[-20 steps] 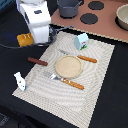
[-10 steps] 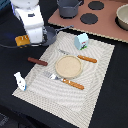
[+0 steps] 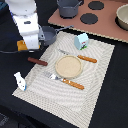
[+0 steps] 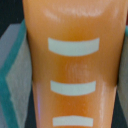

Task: Interact with the objects in diverse but meaningful ways.

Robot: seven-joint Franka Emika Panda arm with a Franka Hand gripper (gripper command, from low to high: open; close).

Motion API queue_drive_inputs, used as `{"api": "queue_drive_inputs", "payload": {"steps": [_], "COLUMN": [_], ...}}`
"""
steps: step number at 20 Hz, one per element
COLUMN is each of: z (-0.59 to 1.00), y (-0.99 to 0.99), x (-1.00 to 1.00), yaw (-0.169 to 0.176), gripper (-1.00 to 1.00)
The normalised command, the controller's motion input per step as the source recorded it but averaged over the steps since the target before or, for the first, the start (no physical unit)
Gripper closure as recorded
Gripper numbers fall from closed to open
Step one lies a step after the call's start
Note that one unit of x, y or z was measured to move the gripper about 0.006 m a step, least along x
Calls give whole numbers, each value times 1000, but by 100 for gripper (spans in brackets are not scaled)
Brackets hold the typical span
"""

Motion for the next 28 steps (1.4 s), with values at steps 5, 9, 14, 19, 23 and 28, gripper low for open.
{"api": "queue_drive_inputs", "payload": {"steps": [5,9,14,19,23,28], "z": [-264,-299,-254,-54,374,801], "y": [87,30,1,9,58,59], "x": [0,8,6,0,-2,43], "yaw": [0,-6,-6,-1,11,5], "gripper": [100,100,100,-100,-100,-100]}}
